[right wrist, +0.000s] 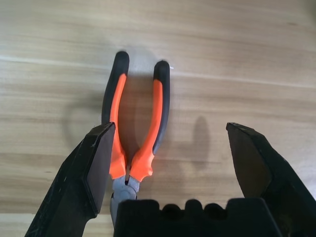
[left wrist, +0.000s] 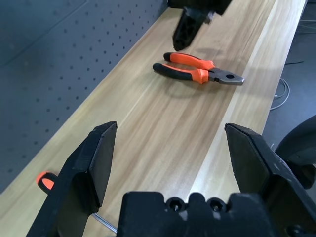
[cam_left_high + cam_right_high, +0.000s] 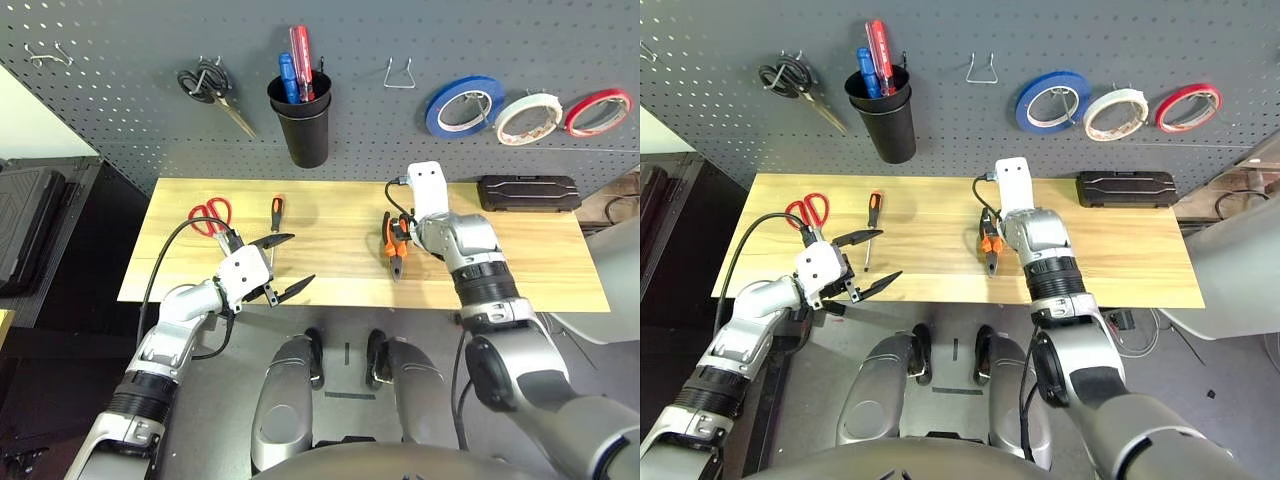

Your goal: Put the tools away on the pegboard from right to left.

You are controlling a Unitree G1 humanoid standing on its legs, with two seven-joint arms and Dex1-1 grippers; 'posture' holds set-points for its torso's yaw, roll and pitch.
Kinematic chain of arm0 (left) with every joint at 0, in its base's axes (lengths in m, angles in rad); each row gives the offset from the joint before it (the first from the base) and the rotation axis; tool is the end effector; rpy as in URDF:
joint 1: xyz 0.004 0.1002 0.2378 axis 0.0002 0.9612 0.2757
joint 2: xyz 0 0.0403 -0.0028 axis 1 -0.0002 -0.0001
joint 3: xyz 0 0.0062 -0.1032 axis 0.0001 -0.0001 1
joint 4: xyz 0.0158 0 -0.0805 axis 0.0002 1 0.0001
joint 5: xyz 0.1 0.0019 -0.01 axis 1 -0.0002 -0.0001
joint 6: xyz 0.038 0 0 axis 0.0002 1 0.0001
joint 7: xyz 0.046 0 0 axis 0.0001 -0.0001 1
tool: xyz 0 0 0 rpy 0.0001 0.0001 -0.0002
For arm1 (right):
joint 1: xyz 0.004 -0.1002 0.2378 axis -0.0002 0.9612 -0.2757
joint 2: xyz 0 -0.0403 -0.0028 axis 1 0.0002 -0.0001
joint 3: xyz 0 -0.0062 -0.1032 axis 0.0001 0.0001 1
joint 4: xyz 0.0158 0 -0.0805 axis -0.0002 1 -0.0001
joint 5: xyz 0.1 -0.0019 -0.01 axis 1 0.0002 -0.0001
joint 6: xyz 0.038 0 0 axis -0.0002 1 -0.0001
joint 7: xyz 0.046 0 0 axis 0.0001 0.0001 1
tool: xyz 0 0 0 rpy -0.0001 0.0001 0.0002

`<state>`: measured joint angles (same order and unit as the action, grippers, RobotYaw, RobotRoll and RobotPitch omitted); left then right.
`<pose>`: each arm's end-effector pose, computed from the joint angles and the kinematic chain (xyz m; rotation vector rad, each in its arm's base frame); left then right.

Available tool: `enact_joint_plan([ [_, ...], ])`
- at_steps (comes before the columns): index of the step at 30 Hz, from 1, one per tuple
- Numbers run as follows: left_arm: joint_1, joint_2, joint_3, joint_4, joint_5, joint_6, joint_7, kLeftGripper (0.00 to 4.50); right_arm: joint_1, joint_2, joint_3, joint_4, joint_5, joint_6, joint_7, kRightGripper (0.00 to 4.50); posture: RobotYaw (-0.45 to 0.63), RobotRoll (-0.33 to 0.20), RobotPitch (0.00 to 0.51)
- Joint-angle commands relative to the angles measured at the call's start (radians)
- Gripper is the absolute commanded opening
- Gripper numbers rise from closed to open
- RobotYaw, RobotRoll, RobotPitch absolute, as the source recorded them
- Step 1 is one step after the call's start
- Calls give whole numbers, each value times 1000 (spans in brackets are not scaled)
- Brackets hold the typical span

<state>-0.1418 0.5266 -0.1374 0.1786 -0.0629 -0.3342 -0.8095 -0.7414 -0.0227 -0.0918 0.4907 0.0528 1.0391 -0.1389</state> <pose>0.2274 0.2230 0.0722 0.5469 -0.0573 -0.9551 0.3136 -0.1182 0.0978 -0.0804 0.8126 -0.0124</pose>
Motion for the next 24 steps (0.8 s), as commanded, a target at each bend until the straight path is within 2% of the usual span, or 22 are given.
enact_joint_plan([
  [1, 9, -4, -18, 23, 16, -9, -5, 4500, -1, 10, -10, 63, -7, 17, -15, 4476, 140, 0, 286],
  [14, 16, -17, -21, 33, 26, -32, 4, 4500, -44, 20, 11, 309, -21, -146, -5, 4476, 167, 0, 292],
  [24, 42, -12, -17, 7, 20, -25, 8, 4500, -101, 46, -63, 445, 17, -168, -47, 4476, 180, 0, 305],
])
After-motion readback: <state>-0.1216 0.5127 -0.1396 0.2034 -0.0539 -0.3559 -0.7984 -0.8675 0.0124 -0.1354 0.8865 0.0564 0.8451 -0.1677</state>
